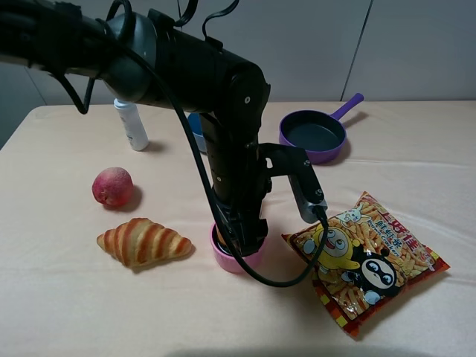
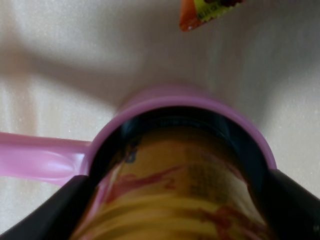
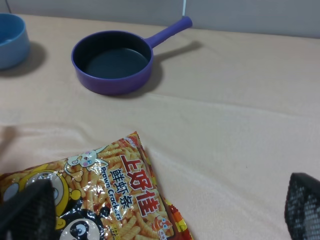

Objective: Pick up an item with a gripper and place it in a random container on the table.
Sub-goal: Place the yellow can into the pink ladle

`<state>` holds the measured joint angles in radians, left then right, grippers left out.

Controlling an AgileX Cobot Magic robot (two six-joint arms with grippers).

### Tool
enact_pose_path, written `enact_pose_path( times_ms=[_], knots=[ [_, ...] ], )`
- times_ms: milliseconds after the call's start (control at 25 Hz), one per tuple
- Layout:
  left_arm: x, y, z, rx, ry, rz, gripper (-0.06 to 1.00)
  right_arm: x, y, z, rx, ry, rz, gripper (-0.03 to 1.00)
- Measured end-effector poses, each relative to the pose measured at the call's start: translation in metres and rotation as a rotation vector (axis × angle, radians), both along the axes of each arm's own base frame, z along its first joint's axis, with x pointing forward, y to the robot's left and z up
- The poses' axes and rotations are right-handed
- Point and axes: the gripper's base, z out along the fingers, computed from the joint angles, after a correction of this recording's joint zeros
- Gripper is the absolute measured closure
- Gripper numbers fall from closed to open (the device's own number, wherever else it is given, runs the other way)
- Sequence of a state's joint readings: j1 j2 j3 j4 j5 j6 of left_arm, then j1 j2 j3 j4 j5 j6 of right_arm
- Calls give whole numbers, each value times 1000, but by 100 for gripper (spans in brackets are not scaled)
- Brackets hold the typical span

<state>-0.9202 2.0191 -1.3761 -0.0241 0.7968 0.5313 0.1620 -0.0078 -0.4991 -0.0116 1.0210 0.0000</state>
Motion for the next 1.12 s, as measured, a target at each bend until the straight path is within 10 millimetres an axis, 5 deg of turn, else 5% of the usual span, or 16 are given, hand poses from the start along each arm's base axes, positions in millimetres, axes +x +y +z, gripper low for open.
enact_pose_path(
  times_ms=[840, 1120],
  knots=[
    [0, 0, 0, 0, 0, 0, 26, 0, 0, 0, 0, 0, 0, 27],
    [-1, -1, 0, -10, 9, 8, 19, 0, 0, 0, 0, 0, 0, 27]
  ],
)
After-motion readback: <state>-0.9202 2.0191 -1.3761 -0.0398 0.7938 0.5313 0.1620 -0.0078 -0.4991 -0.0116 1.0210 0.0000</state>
